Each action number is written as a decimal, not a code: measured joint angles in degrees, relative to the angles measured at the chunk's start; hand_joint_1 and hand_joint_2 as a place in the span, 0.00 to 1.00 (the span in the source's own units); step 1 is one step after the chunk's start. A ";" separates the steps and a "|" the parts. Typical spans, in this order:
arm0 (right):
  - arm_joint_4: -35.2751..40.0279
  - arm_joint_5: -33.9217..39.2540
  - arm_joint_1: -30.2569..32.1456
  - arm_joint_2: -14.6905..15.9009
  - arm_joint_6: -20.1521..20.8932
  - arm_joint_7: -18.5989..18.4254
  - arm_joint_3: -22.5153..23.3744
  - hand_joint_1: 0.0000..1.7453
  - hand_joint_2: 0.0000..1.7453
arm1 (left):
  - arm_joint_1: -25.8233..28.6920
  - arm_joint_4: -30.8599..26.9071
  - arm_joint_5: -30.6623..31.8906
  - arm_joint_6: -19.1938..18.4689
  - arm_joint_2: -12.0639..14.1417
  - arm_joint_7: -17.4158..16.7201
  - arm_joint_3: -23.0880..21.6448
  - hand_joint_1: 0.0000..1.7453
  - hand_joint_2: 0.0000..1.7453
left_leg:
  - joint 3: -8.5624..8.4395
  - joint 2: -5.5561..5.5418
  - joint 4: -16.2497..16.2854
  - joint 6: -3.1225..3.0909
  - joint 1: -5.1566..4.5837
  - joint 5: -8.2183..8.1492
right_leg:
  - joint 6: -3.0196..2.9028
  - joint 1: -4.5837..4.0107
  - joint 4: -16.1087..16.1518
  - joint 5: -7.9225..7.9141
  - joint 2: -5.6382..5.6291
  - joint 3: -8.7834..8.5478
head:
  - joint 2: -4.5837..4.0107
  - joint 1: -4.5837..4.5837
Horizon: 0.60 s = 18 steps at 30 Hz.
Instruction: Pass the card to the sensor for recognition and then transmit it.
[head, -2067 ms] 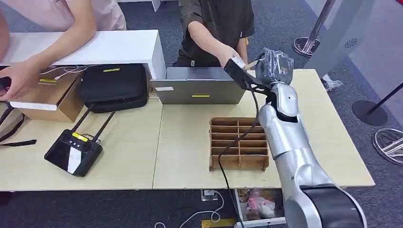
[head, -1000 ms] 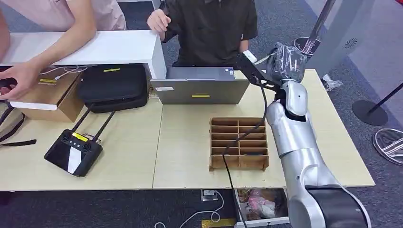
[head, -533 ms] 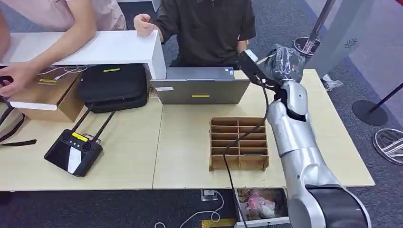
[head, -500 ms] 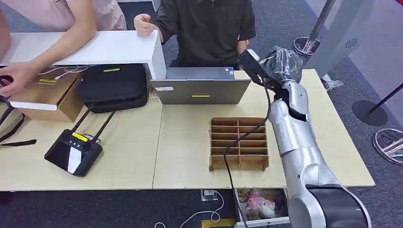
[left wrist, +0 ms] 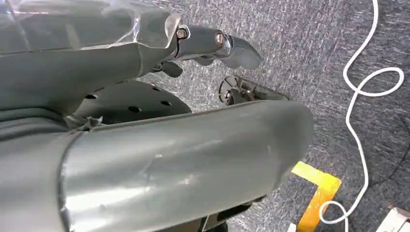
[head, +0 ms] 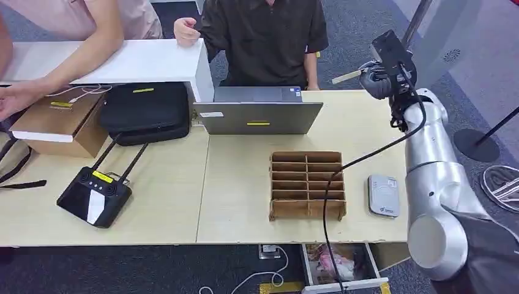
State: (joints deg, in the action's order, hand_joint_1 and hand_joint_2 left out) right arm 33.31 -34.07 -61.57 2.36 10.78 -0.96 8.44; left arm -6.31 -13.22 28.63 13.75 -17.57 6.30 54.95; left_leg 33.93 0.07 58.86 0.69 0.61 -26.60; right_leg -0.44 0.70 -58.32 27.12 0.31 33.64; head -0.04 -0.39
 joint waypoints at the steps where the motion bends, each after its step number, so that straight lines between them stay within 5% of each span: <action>1: -0.39 0.13 -0.08 0.24 -0.06 0.11 0.00 1.00 1.00 | 0.02 0.00 0.00 0.00 0.00 0.02 0.00 0.00 0.00 | -0.01 0.00 0.00 0.00 0.00 0.00 | 0.00 0.00 0.00 0.00 0.00 0.01 | 0.00 0.00; 18: -5.99 3.43 -0.34 5.50 -2.95 -0.74 -0.20 1.00 1.00 | 0.61 0.00 -1.38 -0.24 0.15 0.50 0.00 0.00 0.00 | 0.01 -0.05 0.00 0.01 -0.01 0.01 | 0.00 0.01 -0.01 0.00 0.05 0.01 | 0.00 0.00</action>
State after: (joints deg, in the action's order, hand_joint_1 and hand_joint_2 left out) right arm 27.32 -30.64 -61.91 7.86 7.82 -1.70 8.24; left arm -5.70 -13.22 27.26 13.51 -17.42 6.80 54.95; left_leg 33.93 0.03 58.86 0.69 0.59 -26.59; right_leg -0.44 0.72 -58.33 27.12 0.36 33.65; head -0.04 -0.39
